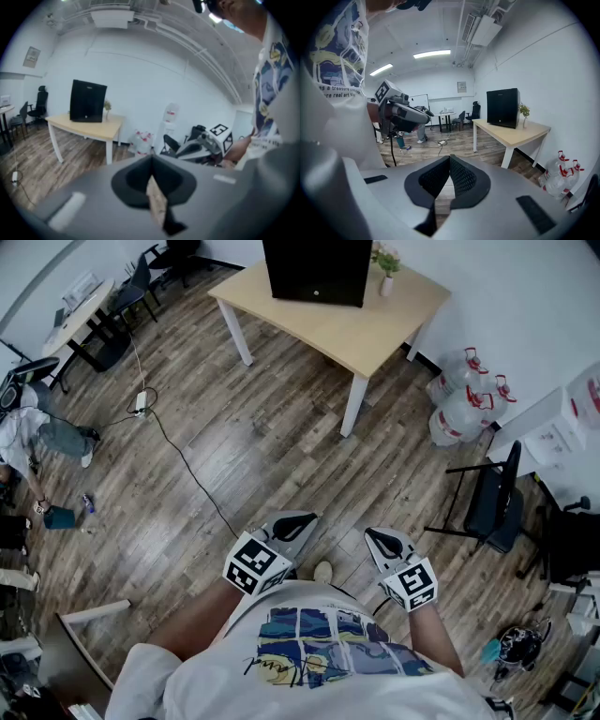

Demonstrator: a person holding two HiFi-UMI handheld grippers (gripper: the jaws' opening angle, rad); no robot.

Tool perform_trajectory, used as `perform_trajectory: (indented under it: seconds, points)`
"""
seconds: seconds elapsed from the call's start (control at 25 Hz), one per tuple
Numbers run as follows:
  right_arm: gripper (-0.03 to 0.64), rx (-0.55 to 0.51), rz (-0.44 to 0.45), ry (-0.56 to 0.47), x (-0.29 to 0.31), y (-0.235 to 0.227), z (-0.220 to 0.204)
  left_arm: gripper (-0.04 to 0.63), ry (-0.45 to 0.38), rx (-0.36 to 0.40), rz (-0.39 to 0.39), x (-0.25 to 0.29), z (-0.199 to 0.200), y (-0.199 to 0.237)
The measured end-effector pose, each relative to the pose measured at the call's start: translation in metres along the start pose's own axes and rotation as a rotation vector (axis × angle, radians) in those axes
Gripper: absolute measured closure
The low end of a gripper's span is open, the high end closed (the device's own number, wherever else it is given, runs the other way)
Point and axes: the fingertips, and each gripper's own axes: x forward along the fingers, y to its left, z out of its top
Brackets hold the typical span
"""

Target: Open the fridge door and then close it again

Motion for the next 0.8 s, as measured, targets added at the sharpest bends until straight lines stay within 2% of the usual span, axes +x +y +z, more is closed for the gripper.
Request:
perform_trajectory:
  seconds: [0.24, 0.4, 0.56, 0.72, 0.8]
  points:
    - [0.604, -0.061, 0.024, 0.004, 0.041, -0.016, 0.017, 0.588, -0.050, -0.017, 0.033, 0.004, 0.014, 0.048]
    - [0.604, -0.067, 0.035, 0.035, 0.089, -0.040, 0.038, 0.588, -0.091, -0.044, 0.044, -0.001, 0.022, 0.110]
    - [0.601, -0.033, 0.070, 0.042, 0.152, -0.060, 0.092, 0.588, -0.132, -0.058, 0.049, -0.013, 0.048, 0.185]
    - [0.597, -0.123, 0.080, 0.065, 0.217, -0.087, 0.148, 0.587, -0.143, -0.040, 0.045, -0.026, 0.066, 0.260]
    - [0.557, -0.140, 0.062, 0.053, 0.246, -0.107, 0.177, 0.586, -0.131, -0.029, 0.050, -0.030, 0.072, 0.298]
